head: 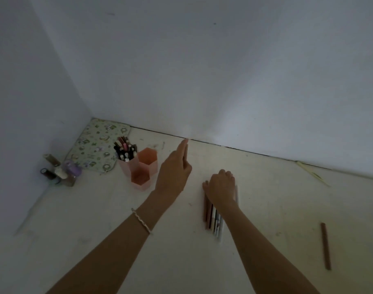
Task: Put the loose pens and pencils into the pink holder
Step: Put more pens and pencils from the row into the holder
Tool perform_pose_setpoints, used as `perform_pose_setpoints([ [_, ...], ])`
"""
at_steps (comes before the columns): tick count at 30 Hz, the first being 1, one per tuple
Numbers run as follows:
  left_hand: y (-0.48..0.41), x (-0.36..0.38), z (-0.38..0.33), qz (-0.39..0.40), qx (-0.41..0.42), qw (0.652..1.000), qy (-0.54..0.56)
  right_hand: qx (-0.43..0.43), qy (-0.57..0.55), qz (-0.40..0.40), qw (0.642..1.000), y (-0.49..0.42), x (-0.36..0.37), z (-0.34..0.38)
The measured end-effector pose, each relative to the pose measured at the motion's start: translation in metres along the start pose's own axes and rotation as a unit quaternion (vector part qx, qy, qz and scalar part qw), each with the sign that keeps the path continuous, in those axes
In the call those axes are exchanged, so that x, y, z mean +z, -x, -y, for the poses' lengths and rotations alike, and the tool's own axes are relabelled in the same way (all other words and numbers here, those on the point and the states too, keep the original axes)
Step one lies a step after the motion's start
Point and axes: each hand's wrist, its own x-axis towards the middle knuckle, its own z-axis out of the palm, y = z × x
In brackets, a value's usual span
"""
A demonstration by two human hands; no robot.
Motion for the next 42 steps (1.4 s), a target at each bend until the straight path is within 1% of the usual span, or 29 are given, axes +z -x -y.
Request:
perform_pose_setpoints([
  [2,-0.004,-0.015,-0.006,-0.035,0.025,0.999,-0.004,0.0,-0.002,0.017,1.0,0.001,0.008,0.007],
  [3,-0.005,-0.023,-0.007,-0.058,0.04,0.998,-0.004,-0.004,-0.022,0.014,1.0,-0.001,0.008,0.014],
  [4,-0.007,-0.032,-0.008,-0.088,0.06,0.994,-0.005,-0.003,-0.064,0.0,0.998,-0.003,0.004,0.021],
  [5,-0.012,-0.042,-0.009,-0.123,0.081,0.989,-0.011,0.004,-0.137,-0.021,0.99,-0.005,-0.005,0.028],
  [6,-0.017,-0.052,-0.007,-0.154,0.093,0.983,-0.022,0.015,-0.231,-0.039,0.972,-0.008,-0.016,0.035],
  [7,-0.023,-0.063,-0.005,-0.178,0.097,0.979,-0.035,0.027,-0.326,-0.052,0.944,-0.012,-0.028,0.041],
  [8,-0.031,-0.073,-0.002,-0.193,0.092,0.975,-0.052,0.032,-0.398,-0.064,0.915,-0.015,-0.041,0.046],
  [9,-0.037,-0.081,0.002,-0.198,0.085,0.974,-0.078,0.028,-0.441,-0.081,0.893,-0.016,-0.054,0.051],
  [10,-0.043,-0.087,0.006,-0.191,0.078,0.972,-0.111,0.015,-0.469,-0.1,0.877,-0.017,-0.066,0.057],
  [12,-0.051,-0.091,0.015,-0.145,0.067,0.967,-0.199,-0.016,-0.509,-0.137,0.849,-0.017,-0.087,0.066],
  [13,-0.054,-0.091,0.019,-0.113,0.06,0.956,-0.263,-0.029,-0.525,-0.151,0.837,-0.017,-0.095,0.071],
  [15,-0.058,-0.09,0.026,-0.053,0.044,0.91,-0.408,-0.044,-0.549,-0.164,0.819,-0.017,-0.102,0.081],
  [16,-0.06,-0.091,0.032,-0.035,0.031,0.891,-0.451,-0.05,-0.558,-0.163,0.812,-0.016,-0.103,0.086],
  [17,-0.062,-0.092,0.037,-0.024,0.017,0.881,-0.472,-0.056,-0.564,-0.161,0.808,-0.016,-0.103,0.092],
  [18,-0.063,-0.093,0.04,-0.025,0.006,0.882,-0.47,-0.064,-0.568,-0.157,0.805,-0.016,-0.101,0.097],
  [20,-0.064,-0.1,0.042,-0.059,-0.001,0.906,-0.42,-0.08,-0.568,-0.146,0.806,-0.015,-0.096,0.109],
  [22,-0.062,-0.106,0.035,-0.11,0.015,0.917,-0.384,-0.096,-0.558,-0.135,0.813,-0.014,-0.086,0.119],
  [24,-0.059,-0.112,0.026,-0.132,0.024,0.922,-0.364,-0.107,-0.534,-0.107,0.832,-0.014,-0.075,0.128],
  [27,-0.048,-0.11,0.01,-0.129,0.023,0.932,-0.338,-0.116,-0.485,-0.044,0.866,-0.013,-0.061,0.131],
  [28,-0.044,-0.104,0.004,-0.117,0.011,0.938,-0.325,-0.111,-0.475,-0.033,0.872,-0.014,-0.059,0.126],
  [30,-0.033,-0.083,-0.008,-0.063,-0.023,0.951,-0.303,-0.082,-0.467,-0.054,0.879,-0.016,-0.061,0.108],
  [32,-0.019,-0.055,-0.008,0.046,-0.061,0.949,-0.306,-0.033,-0.453,-0.074,0.888,-0.02,-0.065,0.081],
  [34,-0.002,-0.024,0.003,0.162,-0.109,0.934,-0.3,0.021,-0.419,-0.062,0.906,-0.021,-0.067,0.048],
  [35,0.007,-0.01,0.013,0.198,-0.134,0.925,-0.295,0.05,-0.397,-0.048,0.915,-0.021,-0.067,0.031],
  [36,0.014,0.003,0.021,0.212,-0.152,0.919,-0.296,0.08,-0.375,-0.029,0.923,-0.02,-0.065,0.014],
  [38,0.027,0.02,0.037,0.207,-0.177,0.91,-0.314,0.12,-0.335,0.016,0.935,-0.017,-0.06,-0.014],
  [40,0.035,0.03,0.045,0.202,-0.176,0.905,-0.33,0.142,-0.303,0.054,0.941,-0.013,-0.052,-0.034],
  [42,0.036,0.032,0.047,0.196,-0.166,0.913,-0.317,0.156,-0.277,0.067,0.946,-0.009,-0.042,-0.042],
])
